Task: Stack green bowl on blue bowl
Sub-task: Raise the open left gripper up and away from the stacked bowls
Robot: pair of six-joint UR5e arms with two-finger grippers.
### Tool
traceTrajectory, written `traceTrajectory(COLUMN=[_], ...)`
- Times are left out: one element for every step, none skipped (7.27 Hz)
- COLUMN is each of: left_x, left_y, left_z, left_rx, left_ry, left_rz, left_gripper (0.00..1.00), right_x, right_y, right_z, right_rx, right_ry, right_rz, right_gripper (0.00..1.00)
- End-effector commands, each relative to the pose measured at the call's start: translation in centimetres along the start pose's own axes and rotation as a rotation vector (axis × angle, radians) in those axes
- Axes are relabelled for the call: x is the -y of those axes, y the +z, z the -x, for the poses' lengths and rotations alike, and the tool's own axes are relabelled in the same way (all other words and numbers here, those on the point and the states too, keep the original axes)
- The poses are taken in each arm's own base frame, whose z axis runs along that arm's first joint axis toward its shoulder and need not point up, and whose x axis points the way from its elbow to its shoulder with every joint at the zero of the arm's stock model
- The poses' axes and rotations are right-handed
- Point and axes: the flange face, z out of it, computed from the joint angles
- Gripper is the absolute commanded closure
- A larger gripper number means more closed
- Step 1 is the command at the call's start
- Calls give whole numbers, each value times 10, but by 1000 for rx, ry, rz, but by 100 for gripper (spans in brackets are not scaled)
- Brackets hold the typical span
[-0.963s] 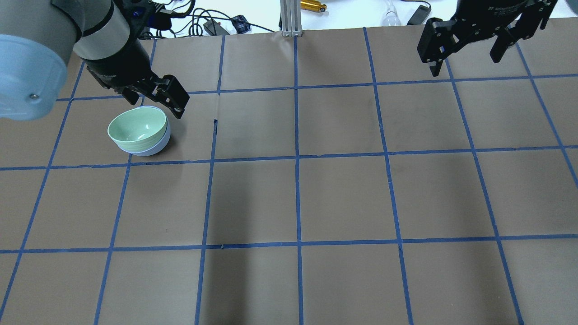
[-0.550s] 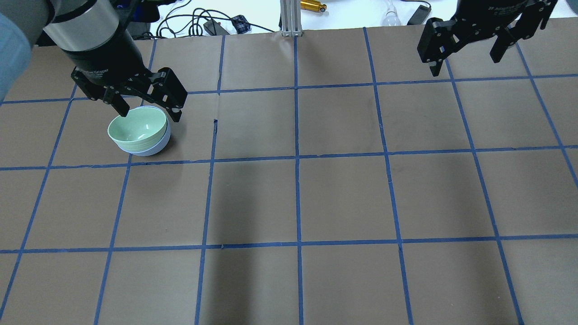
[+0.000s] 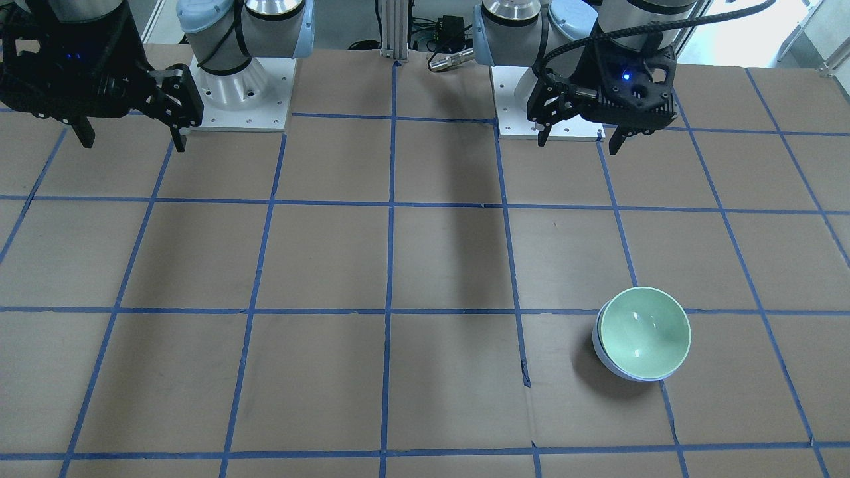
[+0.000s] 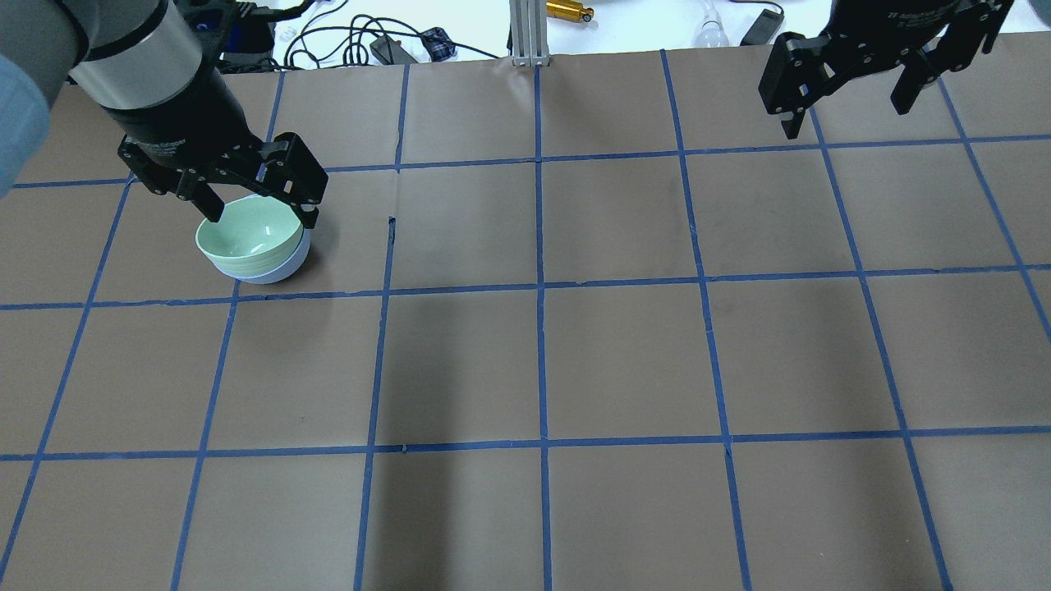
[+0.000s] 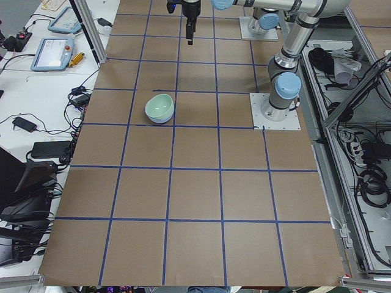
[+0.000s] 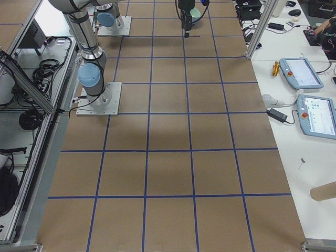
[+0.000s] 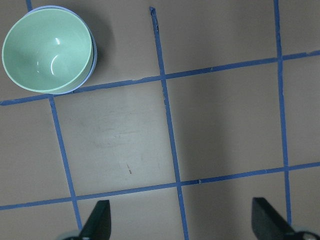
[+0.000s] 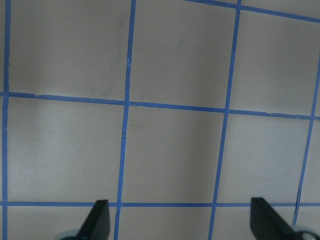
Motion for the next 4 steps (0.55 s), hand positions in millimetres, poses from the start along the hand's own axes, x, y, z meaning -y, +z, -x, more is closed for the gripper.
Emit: traceTrajectory(left_x=[0,5,4,5], left_y=[-5,-5,-2,-3], left_z=[0,1,1,1], left_rx=[2,5,6,11], left_ry=[-17,-21,-25,-24], left_rz=[-21,-63,-64,-78], left_gripper=[0,0,0,0], right_x=[0,0,0,0], right_y=[0,0,0,0], right_z=[0,0,0,0], right_rx=[0,0,0,0], right_ry=[0,0,0,0], right_rz=[0,0,0,0], right_gripper=[0,0,0,0])
